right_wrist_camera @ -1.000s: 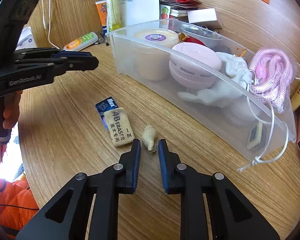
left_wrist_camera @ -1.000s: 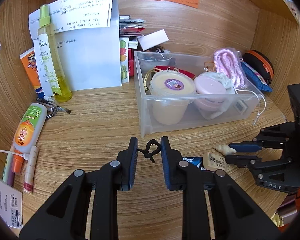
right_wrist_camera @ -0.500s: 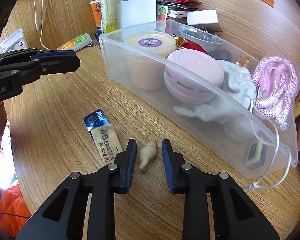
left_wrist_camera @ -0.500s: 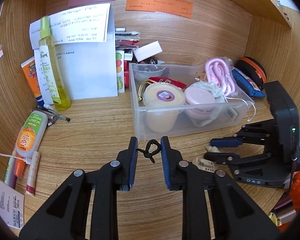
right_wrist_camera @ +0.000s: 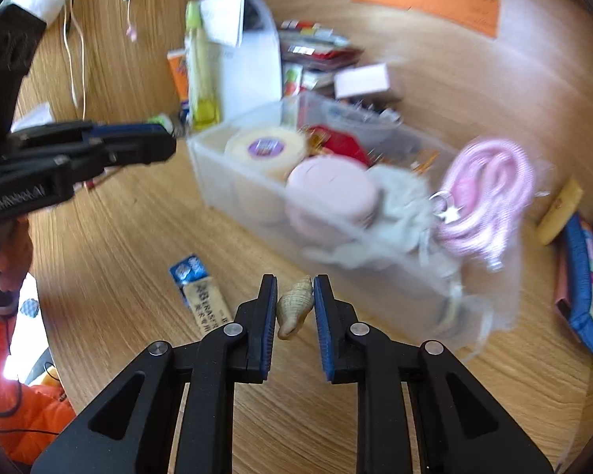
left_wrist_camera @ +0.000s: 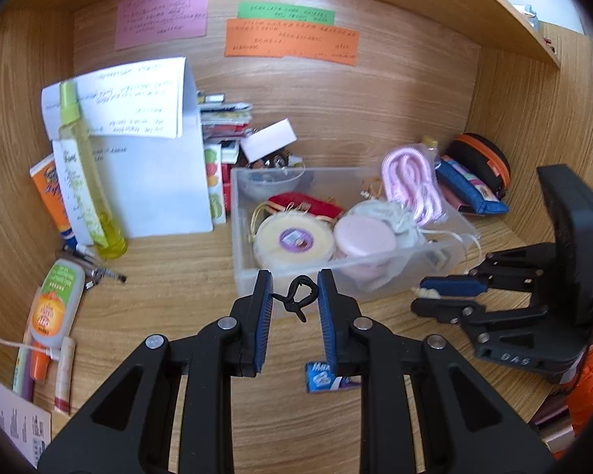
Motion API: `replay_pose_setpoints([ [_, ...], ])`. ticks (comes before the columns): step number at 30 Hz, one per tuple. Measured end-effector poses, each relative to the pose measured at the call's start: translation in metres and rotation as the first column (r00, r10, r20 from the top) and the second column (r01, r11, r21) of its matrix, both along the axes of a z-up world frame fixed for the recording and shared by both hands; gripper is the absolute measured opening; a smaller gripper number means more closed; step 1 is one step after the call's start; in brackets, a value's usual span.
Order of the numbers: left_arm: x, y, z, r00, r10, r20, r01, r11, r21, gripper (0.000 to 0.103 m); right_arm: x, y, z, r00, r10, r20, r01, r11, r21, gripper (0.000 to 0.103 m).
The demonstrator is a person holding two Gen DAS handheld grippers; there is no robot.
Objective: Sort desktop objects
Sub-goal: 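Carry the black clip and shell over the clear box and release them inside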
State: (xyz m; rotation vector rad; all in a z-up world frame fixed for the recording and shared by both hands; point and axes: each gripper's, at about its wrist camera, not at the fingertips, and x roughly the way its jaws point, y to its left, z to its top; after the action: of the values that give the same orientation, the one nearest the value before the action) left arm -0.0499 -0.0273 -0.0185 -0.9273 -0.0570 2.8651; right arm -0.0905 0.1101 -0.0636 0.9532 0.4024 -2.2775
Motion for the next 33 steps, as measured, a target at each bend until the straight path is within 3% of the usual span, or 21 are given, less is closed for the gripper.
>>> replay_pose_setpoints([
  [13,-0.033,0.019,0.013,0.999,-0.035,-0.02,0.035,0.999,0.008,0.022,-0.015,0.048,0.045,0.985,-0.132,-0.108,0.123,0.989,-0.085,0.017],
  [20,-0.061,0.025,0.014,0.998,-0.055,0.001,0.055,0.998,0.032,0.022,-0.034,0.063,0.043,0.98,-0.176,-0.093,0.167,0.981,-0.098,0.017],
  [33,-0.116,0.044,0.001,0.995,-0.068,0.066,0.068,0.998,0.0,0.022,-0.055,0.068,0.024,0.981,-0.192,-0.022,0.186,0.967,-0.177,0.017],
])
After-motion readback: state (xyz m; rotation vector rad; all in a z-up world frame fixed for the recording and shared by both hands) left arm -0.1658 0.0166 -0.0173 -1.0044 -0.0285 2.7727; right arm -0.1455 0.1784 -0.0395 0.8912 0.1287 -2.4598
